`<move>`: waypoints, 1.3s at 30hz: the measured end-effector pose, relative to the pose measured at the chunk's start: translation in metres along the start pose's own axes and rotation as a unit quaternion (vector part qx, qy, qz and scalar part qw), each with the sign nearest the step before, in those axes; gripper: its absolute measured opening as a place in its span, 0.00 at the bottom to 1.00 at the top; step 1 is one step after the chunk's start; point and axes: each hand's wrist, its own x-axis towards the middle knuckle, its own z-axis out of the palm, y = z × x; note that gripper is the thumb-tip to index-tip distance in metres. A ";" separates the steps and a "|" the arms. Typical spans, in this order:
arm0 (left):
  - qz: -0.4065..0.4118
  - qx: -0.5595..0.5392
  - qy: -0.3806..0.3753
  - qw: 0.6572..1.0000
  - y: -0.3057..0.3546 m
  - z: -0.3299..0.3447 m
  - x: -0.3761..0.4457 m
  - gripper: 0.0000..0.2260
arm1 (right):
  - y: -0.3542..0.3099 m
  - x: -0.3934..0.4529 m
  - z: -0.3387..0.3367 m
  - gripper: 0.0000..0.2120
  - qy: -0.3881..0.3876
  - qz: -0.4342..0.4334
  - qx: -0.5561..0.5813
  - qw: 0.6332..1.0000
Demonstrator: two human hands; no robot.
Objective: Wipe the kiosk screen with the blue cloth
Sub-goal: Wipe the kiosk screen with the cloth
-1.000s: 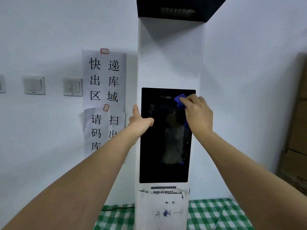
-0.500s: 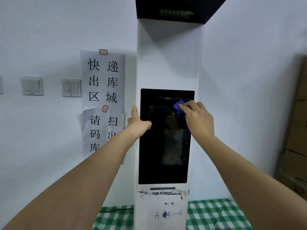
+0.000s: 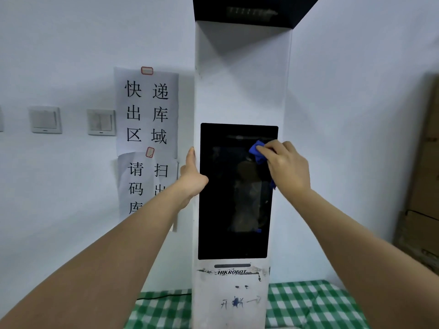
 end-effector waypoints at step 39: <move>-0.001 -0.056 -0.072 0.996 -0.013 -0.014 -0.017 0.33 | -0.067 0.009 0.016 0.20 -0.015 -0.078 0.052 0.995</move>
